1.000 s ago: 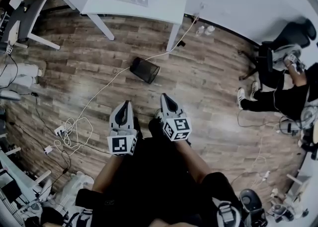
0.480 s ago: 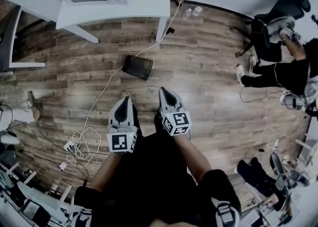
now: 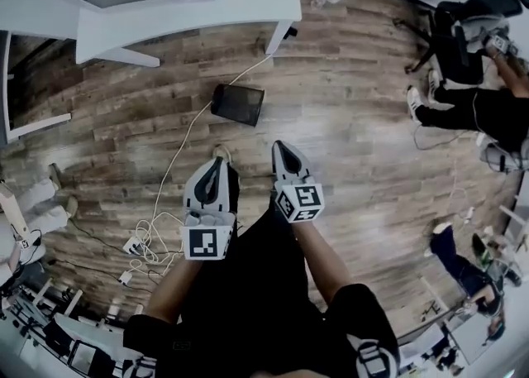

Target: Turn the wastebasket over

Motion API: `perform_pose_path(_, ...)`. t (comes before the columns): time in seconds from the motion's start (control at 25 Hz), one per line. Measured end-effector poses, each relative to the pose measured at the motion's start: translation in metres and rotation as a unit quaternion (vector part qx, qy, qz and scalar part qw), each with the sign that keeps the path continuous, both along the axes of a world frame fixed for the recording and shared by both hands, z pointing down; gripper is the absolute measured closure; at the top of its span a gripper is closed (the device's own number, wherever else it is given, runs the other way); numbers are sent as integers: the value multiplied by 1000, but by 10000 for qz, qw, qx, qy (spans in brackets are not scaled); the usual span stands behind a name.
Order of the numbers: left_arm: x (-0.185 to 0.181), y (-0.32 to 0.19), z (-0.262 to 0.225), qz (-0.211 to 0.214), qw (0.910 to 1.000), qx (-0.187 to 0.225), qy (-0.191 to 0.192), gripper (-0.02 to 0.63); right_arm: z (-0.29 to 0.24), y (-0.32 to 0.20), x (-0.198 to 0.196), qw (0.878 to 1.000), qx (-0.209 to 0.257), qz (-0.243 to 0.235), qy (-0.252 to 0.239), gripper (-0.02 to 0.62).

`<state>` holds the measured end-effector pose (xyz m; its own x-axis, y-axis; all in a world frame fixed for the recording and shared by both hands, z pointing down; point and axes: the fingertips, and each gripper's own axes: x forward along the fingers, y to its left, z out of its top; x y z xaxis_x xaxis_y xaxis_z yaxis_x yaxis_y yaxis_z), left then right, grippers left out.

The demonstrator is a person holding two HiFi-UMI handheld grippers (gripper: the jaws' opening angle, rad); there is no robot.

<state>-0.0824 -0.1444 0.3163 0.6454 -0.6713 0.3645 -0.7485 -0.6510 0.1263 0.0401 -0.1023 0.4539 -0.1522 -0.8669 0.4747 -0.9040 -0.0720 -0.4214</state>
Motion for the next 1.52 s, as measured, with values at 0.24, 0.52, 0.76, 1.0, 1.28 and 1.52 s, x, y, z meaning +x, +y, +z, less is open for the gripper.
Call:
perform_pose_path(0.24, -1, -27, 33, 113, 9998, -131, 43, 571, 59, -18, -2, 9992, -387, 51, 124, 563)
perform_pose_path(0.52, 2, -44, 78, 173, 9996, -231, 40, 571, 152, -36, -16, 9955, -829, 76, -445, 482)
perform_pose_path(0.76, -7, -49, 118, 16, 9992, -390, 57, 571, 242, -33, -22, 9908, -1297, 114, -360, 476)
perform_pose_path(1.0, -14, -43, 160, -44, 9985, -545, -8, 571, 336, -18, -32, 9808, -1935, 15, -260, 468)
perform_pose_path(1.28, -23, -47, 189, -175, 9980, -604, -59, 571, 429, -1, -36, 9672, -2514, 133, -338, 454)
perform_pose_path(1.52, -27, -46, 220, -221, 9979, -588, -147, 571, 491, 11, -35, 9591, -2786, 271, -424, 452)
